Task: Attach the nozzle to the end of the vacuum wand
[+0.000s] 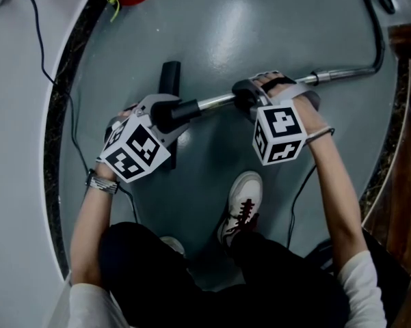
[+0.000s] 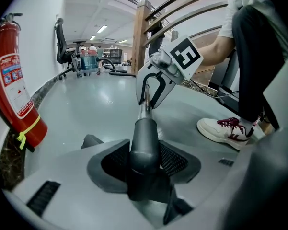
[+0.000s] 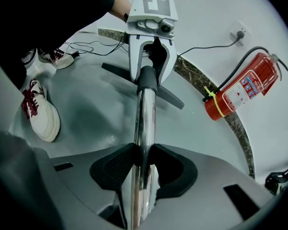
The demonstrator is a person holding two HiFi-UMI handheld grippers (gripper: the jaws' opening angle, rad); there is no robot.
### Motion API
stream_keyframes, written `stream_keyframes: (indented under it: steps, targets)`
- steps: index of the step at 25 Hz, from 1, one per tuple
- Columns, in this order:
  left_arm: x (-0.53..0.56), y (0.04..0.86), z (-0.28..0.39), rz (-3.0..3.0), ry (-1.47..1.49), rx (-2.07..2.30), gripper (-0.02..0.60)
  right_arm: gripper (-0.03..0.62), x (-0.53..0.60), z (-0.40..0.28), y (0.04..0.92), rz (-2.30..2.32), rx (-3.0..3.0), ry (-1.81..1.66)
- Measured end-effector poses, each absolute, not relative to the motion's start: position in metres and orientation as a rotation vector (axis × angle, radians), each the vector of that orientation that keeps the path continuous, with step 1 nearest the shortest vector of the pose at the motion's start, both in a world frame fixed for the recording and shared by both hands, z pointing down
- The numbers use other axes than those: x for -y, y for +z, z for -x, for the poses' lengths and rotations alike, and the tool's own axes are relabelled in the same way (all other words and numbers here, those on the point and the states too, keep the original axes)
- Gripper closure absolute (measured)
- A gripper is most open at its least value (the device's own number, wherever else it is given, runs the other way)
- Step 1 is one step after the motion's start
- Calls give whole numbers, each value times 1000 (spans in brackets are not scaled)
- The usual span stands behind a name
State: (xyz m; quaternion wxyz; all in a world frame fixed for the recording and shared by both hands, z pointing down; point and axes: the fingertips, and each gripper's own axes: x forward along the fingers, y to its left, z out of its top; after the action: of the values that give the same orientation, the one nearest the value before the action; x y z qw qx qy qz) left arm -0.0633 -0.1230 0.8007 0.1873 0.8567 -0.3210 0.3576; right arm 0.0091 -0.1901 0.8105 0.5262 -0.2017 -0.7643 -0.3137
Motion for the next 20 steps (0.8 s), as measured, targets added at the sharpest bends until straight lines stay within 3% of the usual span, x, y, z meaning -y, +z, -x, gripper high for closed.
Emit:
stream_keyframes:
  steps: [20]
  targets:
    - [127, 796, 62, -2550, 1181, 993, 393, 448, 192, -7, 811, 454, 1887, -717]
